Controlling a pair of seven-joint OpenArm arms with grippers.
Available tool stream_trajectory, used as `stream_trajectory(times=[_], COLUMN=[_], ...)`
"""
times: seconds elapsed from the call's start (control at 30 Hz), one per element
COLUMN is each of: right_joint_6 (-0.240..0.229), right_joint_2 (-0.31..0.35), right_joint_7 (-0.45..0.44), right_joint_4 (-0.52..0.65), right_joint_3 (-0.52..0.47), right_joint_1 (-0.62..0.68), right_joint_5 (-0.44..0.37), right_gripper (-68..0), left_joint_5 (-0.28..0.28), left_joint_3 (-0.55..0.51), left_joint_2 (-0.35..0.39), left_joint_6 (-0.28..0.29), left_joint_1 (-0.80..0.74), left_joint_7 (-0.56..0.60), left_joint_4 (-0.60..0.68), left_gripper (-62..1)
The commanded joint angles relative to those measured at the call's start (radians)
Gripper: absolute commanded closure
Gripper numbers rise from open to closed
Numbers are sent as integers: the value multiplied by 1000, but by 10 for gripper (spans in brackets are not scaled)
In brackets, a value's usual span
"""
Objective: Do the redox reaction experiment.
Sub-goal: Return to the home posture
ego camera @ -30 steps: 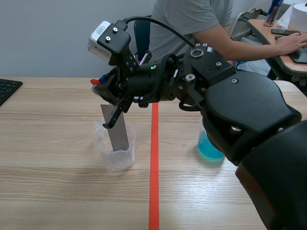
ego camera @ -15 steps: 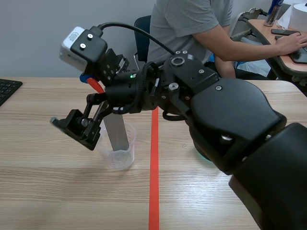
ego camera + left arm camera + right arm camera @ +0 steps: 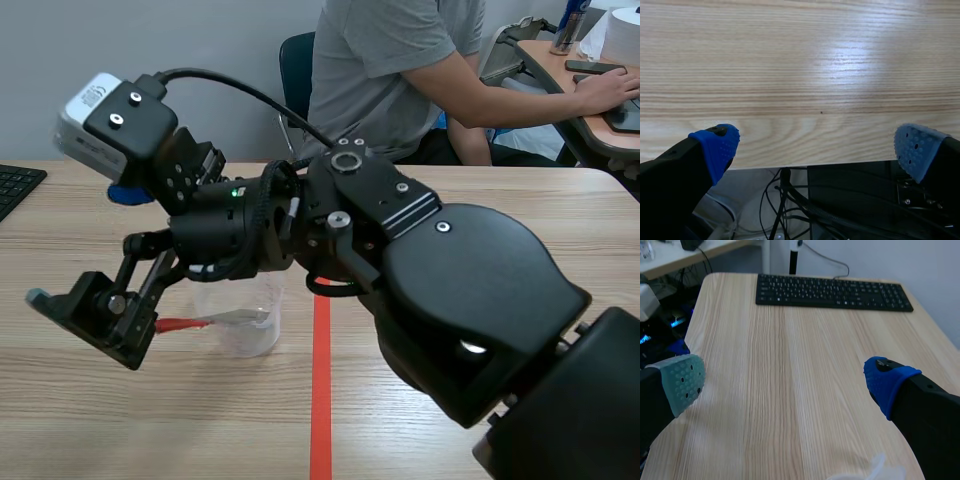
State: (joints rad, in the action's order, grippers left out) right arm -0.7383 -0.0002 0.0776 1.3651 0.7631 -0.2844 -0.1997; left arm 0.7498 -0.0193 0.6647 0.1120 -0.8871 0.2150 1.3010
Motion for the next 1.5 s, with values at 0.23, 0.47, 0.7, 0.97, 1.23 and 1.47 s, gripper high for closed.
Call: stream_trajectory(times=[0.23,0.47,0.7,0.97,1.23,1.47], right_joint_6=[102,218,308,462,496,533], right_joint_2=[53,211,401,606,758,807], right_joint_7=[84,66,29,-10,-138,-208], right_joint_4=[114,270,462,681,729,729], right_joint_3=[-69,-212,-320,-435,-556,-661], right_joint_1=[5,146,355,641,842,972], right_joint_5=[-158,-202,-202,-216,-301,-329], right_gripper=[-679,-679,-679,-679,-679,-679], left_joint_5=[-6,-14,-65,-162,-211,-239], left_joint_3=[2,-2,-21,-132,-208,-208], left_joint_2=[-5,6,12,11,12,12], left_joint_6=[6,6,10,11,42,84], left_joint_1=[10,13,26,26,90,191], left_joint_7=[21,20,21,-11,-79,-124], left_joint_4=[8,8,22,111,198,251], left_gripper=[-623,-623,-623,-623,-623,-623])
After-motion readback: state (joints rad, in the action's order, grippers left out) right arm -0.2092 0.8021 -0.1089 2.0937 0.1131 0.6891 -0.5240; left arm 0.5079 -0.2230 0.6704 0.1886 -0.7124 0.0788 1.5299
